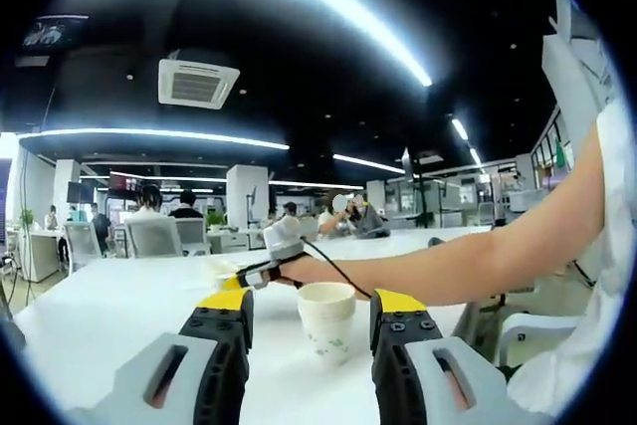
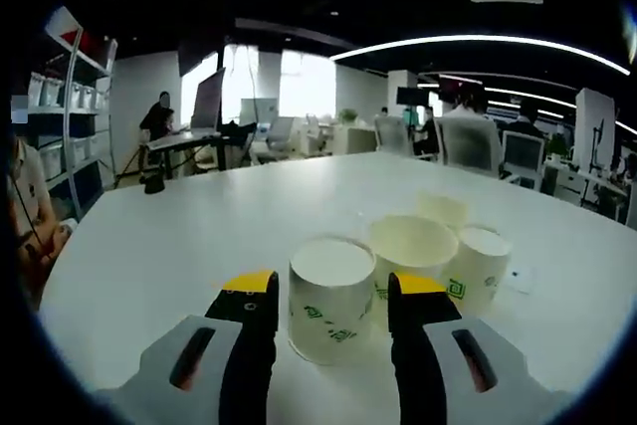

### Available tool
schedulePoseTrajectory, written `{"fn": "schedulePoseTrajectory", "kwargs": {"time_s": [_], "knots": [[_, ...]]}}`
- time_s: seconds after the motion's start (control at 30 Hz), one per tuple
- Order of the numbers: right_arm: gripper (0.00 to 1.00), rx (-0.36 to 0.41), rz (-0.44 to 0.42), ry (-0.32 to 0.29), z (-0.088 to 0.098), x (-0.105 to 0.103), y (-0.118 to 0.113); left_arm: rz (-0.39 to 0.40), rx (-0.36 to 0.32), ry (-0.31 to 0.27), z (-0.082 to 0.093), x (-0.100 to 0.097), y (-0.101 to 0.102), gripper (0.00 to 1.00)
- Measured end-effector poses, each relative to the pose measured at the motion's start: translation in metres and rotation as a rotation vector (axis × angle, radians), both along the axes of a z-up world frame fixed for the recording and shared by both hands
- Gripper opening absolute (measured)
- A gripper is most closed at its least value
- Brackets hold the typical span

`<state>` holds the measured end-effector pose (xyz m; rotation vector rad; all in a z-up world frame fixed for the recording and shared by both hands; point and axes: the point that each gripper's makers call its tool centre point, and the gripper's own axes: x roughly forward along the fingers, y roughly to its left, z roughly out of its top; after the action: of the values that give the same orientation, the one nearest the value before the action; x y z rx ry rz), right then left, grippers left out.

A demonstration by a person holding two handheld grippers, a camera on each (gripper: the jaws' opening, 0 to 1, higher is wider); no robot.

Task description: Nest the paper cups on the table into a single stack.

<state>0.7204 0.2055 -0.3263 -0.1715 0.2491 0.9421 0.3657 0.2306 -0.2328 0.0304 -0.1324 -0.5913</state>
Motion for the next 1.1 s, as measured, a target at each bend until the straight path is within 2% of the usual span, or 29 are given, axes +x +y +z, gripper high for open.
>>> {"fn": "schedulePoseTrajectory", "kwargs": {"time_s": [0.13,0.37,0.6,0.7,0.73,0.83,1.03,1.1], "knots": [[0.45,-0.012,0.002,-0.001,-0.002,0.004,0.002,-0.009,0.015,0.012,-0.006,0.001,-0.006,0.50],[0.39,-0.032,0.015,-0.017,0.000,0.003,0.006,-0.016,0.007,0.004,-0.002,0.000,-0.007,0.50],[0.38,-0.002,0.022,-0.038,0.012,-0.013,-0.004,-0.018,-0.005,0.016,-0.006,0.003,-0.004,0.49],[0.38,0.026,0.033,-0.058,0.022,-0.026,-0.011,-0.020,-0.005,0.020,-0.009,0.004,-0.004,0.49],[0.38,0.029,0.034,-0.060,0.023,-0.022,-0.012,-0.022,-0.006,0.023,-0.010,0.004,-0.005,0.49],[0.38,0.050,0.046,-0.081,0.035,-0.029,-0.022,-0.025,-0.006,0.026,-0.011,0.005,-0.007,0.49],[0.38,0.129,0.085,-0.149,0.071,-0.064,-0.039,-0.024,-0.010,0.035,-0.014,0.007,-0.007,0.48],[0.38,0.160,0.114,-0.180,0.086,-0.088,-0.044,-0.019,-0.004,0.042,-0.016,0.008,-0.007,0.47]]}}
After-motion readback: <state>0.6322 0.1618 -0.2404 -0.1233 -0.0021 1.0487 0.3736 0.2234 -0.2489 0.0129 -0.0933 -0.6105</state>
